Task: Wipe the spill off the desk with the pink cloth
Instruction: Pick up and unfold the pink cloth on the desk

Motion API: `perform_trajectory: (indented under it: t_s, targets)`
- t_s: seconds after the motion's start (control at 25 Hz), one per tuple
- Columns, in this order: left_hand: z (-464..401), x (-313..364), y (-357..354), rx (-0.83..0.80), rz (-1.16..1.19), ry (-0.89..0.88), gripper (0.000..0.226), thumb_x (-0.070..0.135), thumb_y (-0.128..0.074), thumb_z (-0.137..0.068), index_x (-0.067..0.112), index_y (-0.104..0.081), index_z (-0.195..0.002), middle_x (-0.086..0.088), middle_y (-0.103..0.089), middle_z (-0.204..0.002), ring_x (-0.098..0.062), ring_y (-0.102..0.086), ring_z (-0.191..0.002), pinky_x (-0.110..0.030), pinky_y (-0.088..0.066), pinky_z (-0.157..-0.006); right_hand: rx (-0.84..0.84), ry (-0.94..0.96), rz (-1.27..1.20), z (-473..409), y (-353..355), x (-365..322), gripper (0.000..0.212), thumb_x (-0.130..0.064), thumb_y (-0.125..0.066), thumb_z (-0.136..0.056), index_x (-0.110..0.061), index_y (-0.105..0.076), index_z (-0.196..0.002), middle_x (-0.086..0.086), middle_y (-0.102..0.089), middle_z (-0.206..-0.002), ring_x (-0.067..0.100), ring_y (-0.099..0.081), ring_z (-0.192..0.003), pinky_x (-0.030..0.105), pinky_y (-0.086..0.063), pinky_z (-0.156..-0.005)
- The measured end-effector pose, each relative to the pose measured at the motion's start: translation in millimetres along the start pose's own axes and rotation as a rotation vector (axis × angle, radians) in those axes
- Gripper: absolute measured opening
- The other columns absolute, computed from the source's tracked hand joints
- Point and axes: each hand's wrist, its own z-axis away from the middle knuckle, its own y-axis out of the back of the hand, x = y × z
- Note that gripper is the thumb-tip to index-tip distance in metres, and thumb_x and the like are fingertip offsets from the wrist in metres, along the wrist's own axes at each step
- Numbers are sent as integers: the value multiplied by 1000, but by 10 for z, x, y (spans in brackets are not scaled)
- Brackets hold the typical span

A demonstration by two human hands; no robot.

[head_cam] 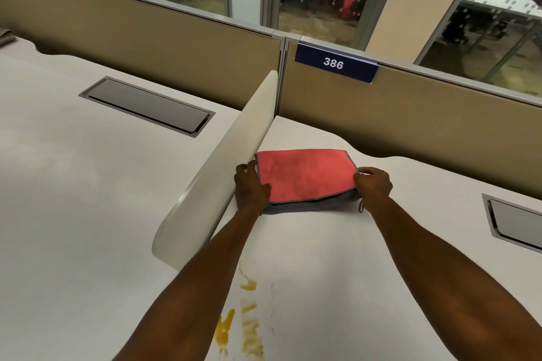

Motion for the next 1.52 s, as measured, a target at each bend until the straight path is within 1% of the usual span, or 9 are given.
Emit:
perform_trajectory:
  t_s: [0.16, 0.32, 0.56, 0.84, 1.0, 1.08, 1.2, 1.36, 1.52]
  targets:
    - [25, -80, -31, -180, -388, -411, 53, 39, -86, -71, 23, -70, -119, -3, -54, -128, -26, -46, -124, -38, -40, -103, -81, 202, 145, 122, 19, 207, 47, -10, -73, -87, -10, -67, -134, 20, -67, -131, 37, -65, -118, 41, -51, -103]
    - [17, -116, -21, -270, -445, -454, 45, 41, -84, -75, 22, -74, -114, 1, -62, -122, -22, -50, -121, -38, -38, -102, -277, 480, 377, 256, 11, 370, 43, -4, -75, -78, -9, -76, -121, 15, -62, -133, 33, -62, -121, 36, -47, -103]
    - [80, -81, 11, -179, -552, -561, 22, 32, -58, -94, 18, -74, -88, -2, -72, -96, -26, -61, -102, -37, -36, -90, -270, 599, 403, 235, 95, 440, 26, -7, -75, -88, -4, -79, -114, 18, -69, -129, 35, -64, -121, 35, -46, -101]
    - [106, 17, 108, -50, -450, -655, 21, 22, -56, -99, 13, -74, -92, -7, -72, -100, -31, -60, -101, -44, -42, -91, -274, 547, 258, 152, 230, 352, 20, -11, -77, -89, -7, -82, -109, 15, -68, -138, 34, -64, -127, 36, -44, -110]
    - [197, -98, 133, 19, -528, -863, 5, 14, -72, -89, 14, -77, -89, -8, -70, -90, -33, -63, -91, -43, -49, -85, -186, 868, 400, 238, 332, 438, 17, -8, -79, -85, -11, -85, -100, 17, -71, -132, 41, -63, -122, 44, -50, -101]
    - [253, -272, 124, -93, -678, -947, 9, 15, -71, -89, 17, -77, -95, -5, -68, -94, -30, -62, -98, -42, -46, -91, -237, 970, 547, 297, 367, 608, 16, -11, -79, -85, -14, -85, -99, 16, -69, -137, 43, -59, -128, 46, -50, -101]
    - [321, -437, 137, -281, -677, -870, 21, 26, -61, -98, 17, -78, -106, -6, -67, -102, -27, -60, -104, -40, -44, -90, -348, 855, 610, 388, 347, 877, 15, -17, -77, -89, -15, -84, -102, 15, -56, -152, 40, -50, -139, 43, -45, -108]
    - [363, -355, 125, -190, -451, -637, 42, 37, -54, -103, 8, -75, -81, -9, -67, -89, -27, -61, -89, -44, -50, -83, -190, 410, 344, 480, 211, 782, 34, -34, -70, -97, -7, -73, -117, 21, -52, -152, 40, -51, -138, 45, -44, -109]
    - [450, -206, 16, -73, -382, -184, 34, 23, -60, -96, 6, -62, -125, -18, -53, -127, -35, -51, -116, -43, -51, -91, -163, 142, 280, 569, 98, 544, 77, -22, -76, -89, -7, -38, -153, 23, -53, -142, 43, -55, -130, 48, -48, -104]
